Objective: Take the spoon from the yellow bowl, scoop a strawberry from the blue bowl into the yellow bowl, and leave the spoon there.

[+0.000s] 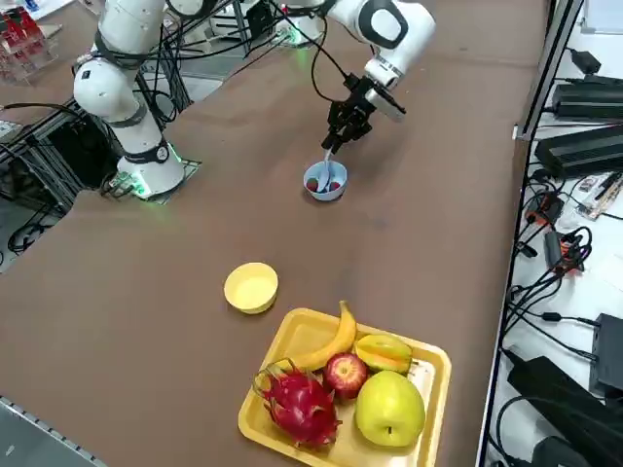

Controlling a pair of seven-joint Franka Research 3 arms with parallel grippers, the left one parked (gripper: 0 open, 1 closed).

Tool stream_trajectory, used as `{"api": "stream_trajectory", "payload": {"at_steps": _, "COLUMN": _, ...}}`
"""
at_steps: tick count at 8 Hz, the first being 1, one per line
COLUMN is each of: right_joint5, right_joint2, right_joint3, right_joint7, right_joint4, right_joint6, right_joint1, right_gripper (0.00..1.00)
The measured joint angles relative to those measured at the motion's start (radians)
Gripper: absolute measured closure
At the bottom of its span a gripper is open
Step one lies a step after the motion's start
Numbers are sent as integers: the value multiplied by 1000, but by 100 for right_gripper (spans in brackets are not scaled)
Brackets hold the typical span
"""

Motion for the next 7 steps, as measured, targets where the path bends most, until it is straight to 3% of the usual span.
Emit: {"api": "stream_trajectory", "payload": {"at_steps": 7, "right_joint5": 3, "right_joint2": 26, "right_joint3": 8, "right_joint7": 10, "right_joint4": 0, "right_joint6": -21, "right_joint1": 20, "right_gripper": 88}}
